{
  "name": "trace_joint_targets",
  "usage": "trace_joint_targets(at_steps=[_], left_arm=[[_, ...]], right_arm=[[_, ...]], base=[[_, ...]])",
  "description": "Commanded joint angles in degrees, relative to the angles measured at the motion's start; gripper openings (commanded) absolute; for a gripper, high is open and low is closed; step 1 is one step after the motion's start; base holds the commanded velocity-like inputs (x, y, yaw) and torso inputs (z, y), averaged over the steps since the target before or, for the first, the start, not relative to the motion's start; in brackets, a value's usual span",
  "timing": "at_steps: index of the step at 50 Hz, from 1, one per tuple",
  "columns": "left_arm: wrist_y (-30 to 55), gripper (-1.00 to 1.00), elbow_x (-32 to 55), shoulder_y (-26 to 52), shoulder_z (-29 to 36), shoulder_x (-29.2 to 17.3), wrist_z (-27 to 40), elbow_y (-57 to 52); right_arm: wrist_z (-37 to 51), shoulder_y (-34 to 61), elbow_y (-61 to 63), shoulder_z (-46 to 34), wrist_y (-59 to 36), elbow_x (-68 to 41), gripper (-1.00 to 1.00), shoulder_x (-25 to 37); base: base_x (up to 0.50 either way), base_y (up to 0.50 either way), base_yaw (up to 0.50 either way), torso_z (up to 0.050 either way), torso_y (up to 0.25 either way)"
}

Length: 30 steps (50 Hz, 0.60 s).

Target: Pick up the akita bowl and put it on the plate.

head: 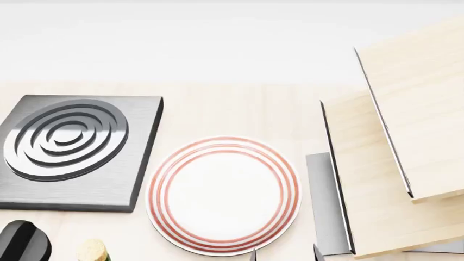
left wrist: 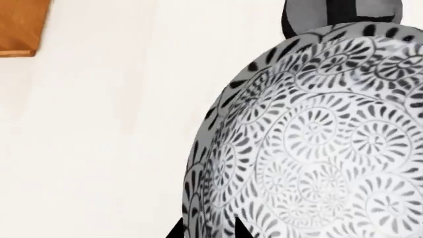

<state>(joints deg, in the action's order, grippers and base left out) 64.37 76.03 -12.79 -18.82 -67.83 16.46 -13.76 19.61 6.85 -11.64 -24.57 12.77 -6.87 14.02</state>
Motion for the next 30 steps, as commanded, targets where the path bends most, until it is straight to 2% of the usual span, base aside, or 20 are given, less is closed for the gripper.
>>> trace_joint_targets(at_steps=[1, 20, 30], left_arm=[[-1.36, -1.0, -3.89, 3.68, 7.67, 2.32, -2.1, 3.27], [-2.66, -1.0, -4.4, 3.87, 6.95, 2.66, -1.34, 1.2], [-2.22, -1.0, -2.06, -0.44, -0.76, 1.18, 0.83, -4.2]], right_arm=[[0.14, 0.01, 0.05, -0.33, 0.01, -0.09, 1.0, 0.1], [0.27, 0.47, -1.58, -0.92, 0.71, -0.14, 1.0, -0.09], [0.42, 0.41, -1.52, -1.16, 0.71, -0.25, 1.0, 0.06]], base=[[0.0, 0.0, 0.0, 0.0, 0.0], [0.0, 0.0, 0.0, -0.002, 0.0], [0.0, 0.0, 0.0, -0.002, 0.0]])
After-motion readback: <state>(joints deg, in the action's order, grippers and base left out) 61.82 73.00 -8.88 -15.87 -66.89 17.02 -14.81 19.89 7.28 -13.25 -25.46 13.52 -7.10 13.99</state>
